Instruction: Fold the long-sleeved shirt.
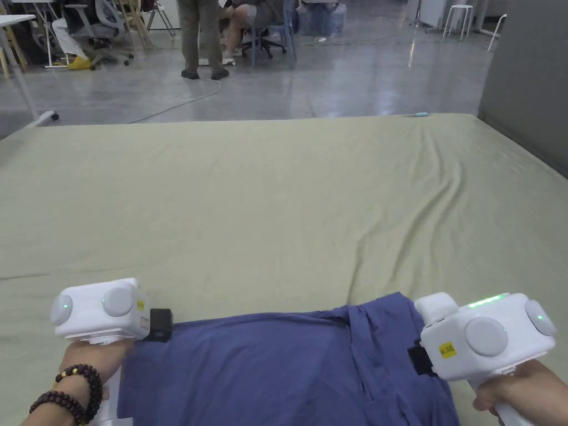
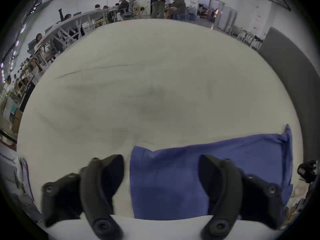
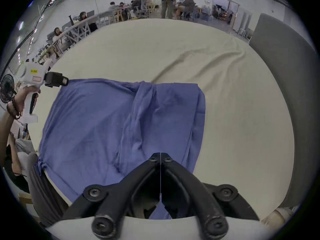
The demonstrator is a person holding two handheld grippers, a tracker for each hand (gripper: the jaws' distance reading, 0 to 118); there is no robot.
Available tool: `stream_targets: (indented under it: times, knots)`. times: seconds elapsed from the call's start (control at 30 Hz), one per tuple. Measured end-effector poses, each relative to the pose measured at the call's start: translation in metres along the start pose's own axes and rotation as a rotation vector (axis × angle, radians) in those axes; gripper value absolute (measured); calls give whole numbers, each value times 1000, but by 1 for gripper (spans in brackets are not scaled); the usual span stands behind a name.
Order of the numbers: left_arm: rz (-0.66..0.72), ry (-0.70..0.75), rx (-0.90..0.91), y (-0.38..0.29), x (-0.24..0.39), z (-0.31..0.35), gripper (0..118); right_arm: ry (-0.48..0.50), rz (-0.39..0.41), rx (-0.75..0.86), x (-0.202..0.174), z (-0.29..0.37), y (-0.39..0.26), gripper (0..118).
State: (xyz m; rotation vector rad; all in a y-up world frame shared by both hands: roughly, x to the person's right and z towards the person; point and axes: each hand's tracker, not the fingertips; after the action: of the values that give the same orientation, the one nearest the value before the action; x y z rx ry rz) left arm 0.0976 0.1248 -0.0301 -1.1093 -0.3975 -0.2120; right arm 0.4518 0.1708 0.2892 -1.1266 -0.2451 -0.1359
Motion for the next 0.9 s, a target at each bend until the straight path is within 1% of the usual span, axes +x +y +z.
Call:
stream_targets:
  times: [0.03,0.07,0.1,0.13,0.17,0.2,0.23,0.27,0.3,0.33,0.4,0.5,0.53,0.6,0.63,0.7,0.73,0.77,0.8,0.83,0.87,0.9]
  knots:
    - [-7,37,-33,-1,2,-5,32,-8,-5,3,4,-2,6,0]
    - [-18,55,-60,-3,4,-7,32,-16,-14,8,10,-2,11,0]
    - [-5,24,-19,-6,6,-2,21,-19,-24,16,14,-5,21,0]
    - [-12,12,-6,-4,9,4,0,-16,-30,18,19,-7,30,0]
    - [-36,-12,2,-4,12,9,0,-15,-46,24,25,-9,42,0]
    - [-55,3,12,-6,16,14,0,-18,-60,25,31,-12,56,0]
    - [-78,5,23,-8,19,18,0,-26,-68,26,35,-17,69,9]
    - [-96,-5,44,-9,19,25,0,-39,-81,28,38,-22,84,36]
    - [-106,-23,51,-10,20,29,0,-47,-91,34,42,-28,99,69]
    - [-104,-34,53,-10,21,33,0,-46,-98,32,49,-34,109,94]
    - [-102,-49,58,-9,19,38,0,-59,-123,12,55,-49,133,86]
    - [-114,-56,61,-7,19,41,0,-57,-168,-81,61,-72,148,83]
    - [-118,-62,62,-7,18,41,0,-52,-175,-94,60,-78,150,78]
    - [-114,-69,64,-6,18,42,0,-43,-185,-141,60,-94,149,76]
    - [-116,-69,67,-6,18,43,0,-42,-175,-175,58,-101,147,74]
    - [-119,-65,72,-6,18,42,0,-80,-137,-262,51,-118,141,62]
    - [-119,-65,73,-5,17,42,0,-89,-139,-285,50,-126,136,58]
    - [-117,-66,76,-5,17,42,0,-74,-158,-246,48,-126,133,48]
    - [-115,-67,76,-6,17,41,0,-97,-181,-214,47,-121,134,24]
    - [-111,-66,75,-6,17,42,0,-72,-199,-212,47,-117,135,3]
    - [-108,-67,73,-7,16,43,0,-44,-211,-171,47,-108,133,3]
    - [-110,-73,71,-7,15,47,0,-66,-242,-135,45,-100,132,3]
